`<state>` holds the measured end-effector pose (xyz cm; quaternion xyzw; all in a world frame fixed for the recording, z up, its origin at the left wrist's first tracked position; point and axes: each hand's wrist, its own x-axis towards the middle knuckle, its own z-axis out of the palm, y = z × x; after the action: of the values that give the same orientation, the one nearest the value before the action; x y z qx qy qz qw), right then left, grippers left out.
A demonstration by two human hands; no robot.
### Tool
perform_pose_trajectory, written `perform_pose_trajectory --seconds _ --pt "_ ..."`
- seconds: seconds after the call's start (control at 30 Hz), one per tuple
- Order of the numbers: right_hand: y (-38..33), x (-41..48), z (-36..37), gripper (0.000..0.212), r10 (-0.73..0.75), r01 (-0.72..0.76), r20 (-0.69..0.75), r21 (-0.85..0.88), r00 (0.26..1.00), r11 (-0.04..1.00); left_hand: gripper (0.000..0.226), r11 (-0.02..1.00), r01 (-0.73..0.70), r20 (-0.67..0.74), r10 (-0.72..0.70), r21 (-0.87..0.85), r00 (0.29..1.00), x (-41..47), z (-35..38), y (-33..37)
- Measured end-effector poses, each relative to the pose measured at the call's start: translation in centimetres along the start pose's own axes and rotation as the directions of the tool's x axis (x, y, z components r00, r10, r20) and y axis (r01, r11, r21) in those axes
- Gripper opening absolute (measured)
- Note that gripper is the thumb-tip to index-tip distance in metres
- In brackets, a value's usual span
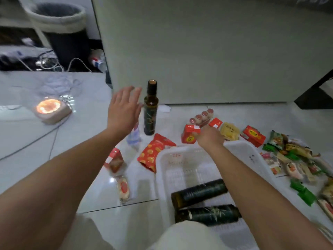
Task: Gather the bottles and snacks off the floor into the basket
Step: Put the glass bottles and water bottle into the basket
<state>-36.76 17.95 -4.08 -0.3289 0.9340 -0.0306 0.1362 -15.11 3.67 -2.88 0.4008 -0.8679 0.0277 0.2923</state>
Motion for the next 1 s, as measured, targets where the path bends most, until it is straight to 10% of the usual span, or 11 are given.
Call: perform_pose_trajectory --seconds 0.23,0.67,1.0 --pt "-14.3 -2.0 1.0 0.048 -0.22 0.24 -0.101 0.516 0.97 0.822 0.08 0.77 0.636 0.198 -0.616 -0.058 0.763 -2.5 -2.5 -8.1" --pt "-17.0 3.7 2.1 0.106 -0.159 0.053 0.056 0.793 0.986 0.607 0.099 0.535 0.725 0.61 -0.417 -0.435 0.674 -1.3 2.9 -5.6" --pt "-16.8 4.9 4.7 0.062 -0.216 0.088 0.06 0.786 0.975 0.612 0.069 0.373 0.78 0.669 -0.403 -0.502 0.624 -1.3 5.8 -4.4"
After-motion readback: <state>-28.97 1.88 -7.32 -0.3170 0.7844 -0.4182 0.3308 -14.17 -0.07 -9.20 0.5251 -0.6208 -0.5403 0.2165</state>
